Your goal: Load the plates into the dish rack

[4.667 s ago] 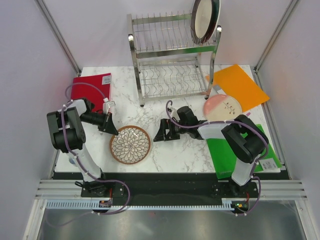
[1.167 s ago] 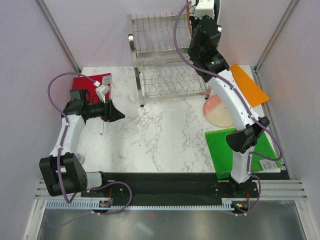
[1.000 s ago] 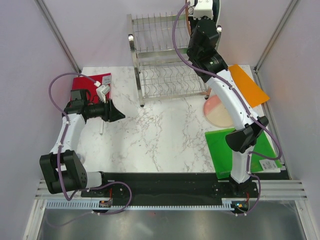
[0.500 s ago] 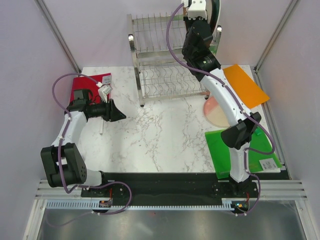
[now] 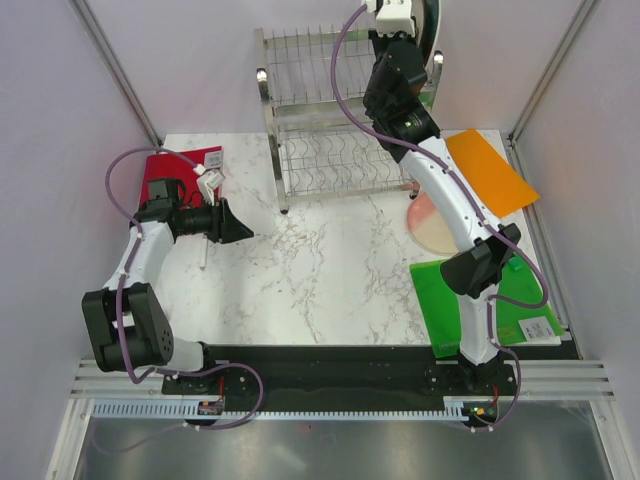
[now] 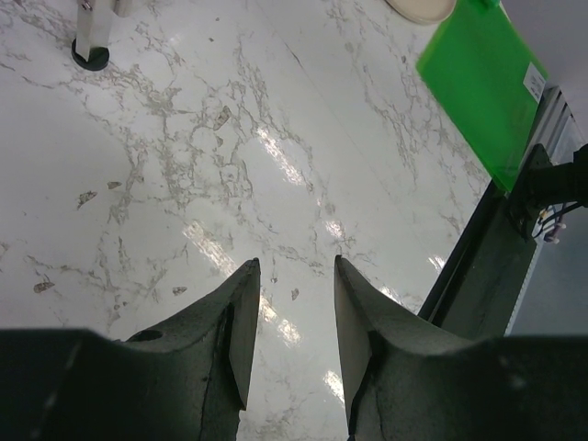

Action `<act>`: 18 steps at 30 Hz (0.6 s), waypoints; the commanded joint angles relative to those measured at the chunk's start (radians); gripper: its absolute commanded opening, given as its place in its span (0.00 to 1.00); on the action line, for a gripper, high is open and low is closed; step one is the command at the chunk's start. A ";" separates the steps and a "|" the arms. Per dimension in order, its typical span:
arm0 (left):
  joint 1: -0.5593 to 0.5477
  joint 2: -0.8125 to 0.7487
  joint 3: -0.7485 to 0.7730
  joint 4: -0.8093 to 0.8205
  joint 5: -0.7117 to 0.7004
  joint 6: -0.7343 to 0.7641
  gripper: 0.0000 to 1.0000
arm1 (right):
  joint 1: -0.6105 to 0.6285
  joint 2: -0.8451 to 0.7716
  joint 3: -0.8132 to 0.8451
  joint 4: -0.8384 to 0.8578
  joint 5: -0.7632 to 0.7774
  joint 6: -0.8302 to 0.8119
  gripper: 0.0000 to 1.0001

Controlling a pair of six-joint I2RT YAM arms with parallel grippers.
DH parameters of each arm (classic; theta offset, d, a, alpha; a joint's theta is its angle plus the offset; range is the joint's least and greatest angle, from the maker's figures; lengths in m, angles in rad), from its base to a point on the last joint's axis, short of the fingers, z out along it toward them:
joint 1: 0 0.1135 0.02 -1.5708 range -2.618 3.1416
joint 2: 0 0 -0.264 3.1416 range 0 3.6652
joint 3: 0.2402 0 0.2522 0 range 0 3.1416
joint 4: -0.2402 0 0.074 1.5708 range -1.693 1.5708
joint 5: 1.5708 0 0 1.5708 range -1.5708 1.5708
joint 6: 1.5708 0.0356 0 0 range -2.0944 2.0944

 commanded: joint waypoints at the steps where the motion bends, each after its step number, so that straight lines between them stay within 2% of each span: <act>1: -0.007 0.013 -0.001 0.025 0.051 -0.002 0.45 | -0.008 -0.049 0.064 0.117 0.034 -0.031 0.00; 10: -0.007 0.037 -0.004 0.025 0.058 0.002 0.45 | -0.006 -0.046 0.030 0.056 0.035 -0.011 0.00; 18: -0.007 0.042 -0.012 0.027 0.051 -0.001 0.45 | -0.011 0.032 0.042 0.045 0.046 -0.031 0.00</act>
